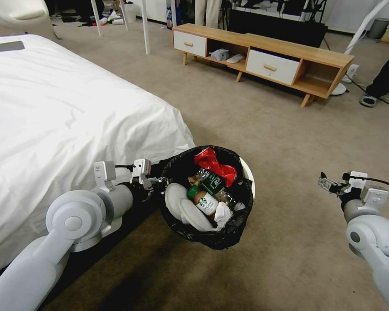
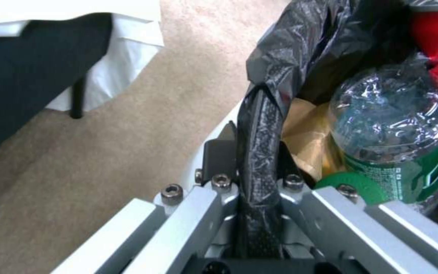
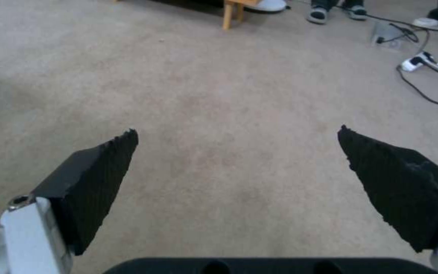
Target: Pick up the trash bin and place the garbage on the floor into it.
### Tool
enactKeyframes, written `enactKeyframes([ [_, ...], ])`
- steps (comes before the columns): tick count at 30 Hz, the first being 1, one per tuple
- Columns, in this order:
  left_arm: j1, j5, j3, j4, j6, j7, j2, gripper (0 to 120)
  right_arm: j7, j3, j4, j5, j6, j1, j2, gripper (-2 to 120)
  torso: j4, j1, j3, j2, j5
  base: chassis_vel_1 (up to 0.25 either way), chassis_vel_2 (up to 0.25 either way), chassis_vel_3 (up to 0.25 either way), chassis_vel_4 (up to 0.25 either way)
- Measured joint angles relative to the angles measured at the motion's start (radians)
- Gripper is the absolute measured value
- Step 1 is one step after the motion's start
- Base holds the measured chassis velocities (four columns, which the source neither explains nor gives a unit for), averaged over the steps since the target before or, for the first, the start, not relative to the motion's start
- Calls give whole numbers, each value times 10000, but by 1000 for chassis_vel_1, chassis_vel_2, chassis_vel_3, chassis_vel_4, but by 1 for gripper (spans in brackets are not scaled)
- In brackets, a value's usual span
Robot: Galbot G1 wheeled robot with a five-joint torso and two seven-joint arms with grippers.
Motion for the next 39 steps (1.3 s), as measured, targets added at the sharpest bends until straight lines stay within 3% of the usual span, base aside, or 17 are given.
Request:
enactKeyframes([
  [13, 61, 9, -45, -41, -1, -14, -48, 2, 3, 17, 19, 3, -2, -32, -9, 100, -10, 0, 0, 0, 0, -62, -66, -60, -64],
  [18, 92, 9, -61, -46, -1, -21, -66, 2, 2, 18, 40, 2, -3, -32, -7, 100, 8, 0, 0, 0, -1, 0, 0, 0, 0],
  [23, 106, 52, -64, -46, 0, -13, -77, 2, 2, 25, 51, 0, -2, -63, -5, 100, -3, 0, 0, 0, 0, 0, 0, 0, 0],
  [39, 122, 117, -56, -56, 0, -5, -83, 2, 13, 33, 103, 7, -2, -68, -41, 100, -1, 0, 0, 0, 0, -15, -18, -18, -17],
])
